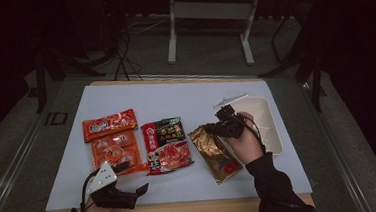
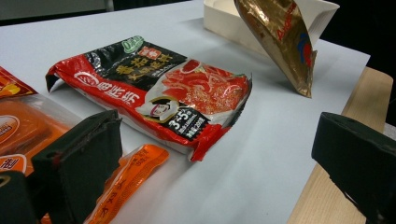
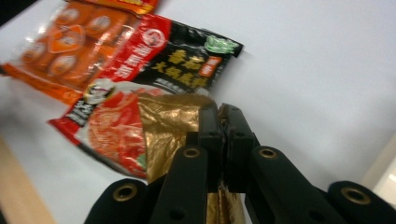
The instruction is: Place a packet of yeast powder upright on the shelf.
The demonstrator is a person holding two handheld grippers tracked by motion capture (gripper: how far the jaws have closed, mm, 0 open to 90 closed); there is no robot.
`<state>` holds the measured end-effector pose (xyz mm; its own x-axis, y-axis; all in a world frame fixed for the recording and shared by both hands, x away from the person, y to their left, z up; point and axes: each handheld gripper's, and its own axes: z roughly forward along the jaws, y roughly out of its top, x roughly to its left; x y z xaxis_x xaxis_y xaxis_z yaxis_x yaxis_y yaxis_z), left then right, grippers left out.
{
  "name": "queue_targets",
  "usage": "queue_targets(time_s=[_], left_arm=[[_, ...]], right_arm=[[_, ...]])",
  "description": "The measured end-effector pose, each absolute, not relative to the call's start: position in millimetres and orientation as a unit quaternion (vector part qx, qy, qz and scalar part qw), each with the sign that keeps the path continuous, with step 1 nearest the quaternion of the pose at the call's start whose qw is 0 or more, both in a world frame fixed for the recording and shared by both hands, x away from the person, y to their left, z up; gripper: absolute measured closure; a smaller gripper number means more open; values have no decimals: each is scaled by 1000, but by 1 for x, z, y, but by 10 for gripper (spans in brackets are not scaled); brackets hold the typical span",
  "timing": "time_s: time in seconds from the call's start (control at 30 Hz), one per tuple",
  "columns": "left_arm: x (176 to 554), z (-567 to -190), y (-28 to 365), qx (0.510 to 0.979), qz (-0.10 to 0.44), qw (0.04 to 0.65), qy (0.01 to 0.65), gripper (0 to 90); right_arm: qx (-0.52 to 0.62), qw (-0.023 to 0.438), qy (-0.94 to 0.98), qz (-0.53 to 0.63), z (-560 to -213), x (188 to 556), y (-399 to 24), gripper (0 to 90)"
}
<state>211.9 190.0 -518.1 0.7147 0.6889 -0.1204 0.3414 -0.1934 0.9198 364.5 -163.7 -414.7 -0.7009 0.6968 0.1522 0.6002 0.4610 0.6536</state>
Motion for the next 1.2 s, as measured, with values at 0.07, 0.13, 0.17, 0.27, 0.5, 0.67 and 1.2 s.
queue_targets(time_s=[0.07,0.13,0.17,0.27,0.5,0.67,1.2], left_arm=[[212,-518,190,755,162,536,342,22],[212,-518,190,755,162,536,342,22],[212,-518,190,755,162,536,341,23],[212,-518,190,755,161,536,341,23],[212,-518,190,755,161,536,341,23],[213,-518,190,755,161,536,342,22],[212,-518,190,755,161,536,342,23]], right_arm=[[374,72,852,360,-409,362,-163,887],[367,76,853,363,-405,360,-163,887],[364,77,850,373,-401,359,-164,888],[361,81,847,381,-396,358,-165,888],[354,84,840,402,-379,358,-169,889],[351,88,827,431,-365,358,-172,889],[353,113,801,470,-328,370,-184,888]])
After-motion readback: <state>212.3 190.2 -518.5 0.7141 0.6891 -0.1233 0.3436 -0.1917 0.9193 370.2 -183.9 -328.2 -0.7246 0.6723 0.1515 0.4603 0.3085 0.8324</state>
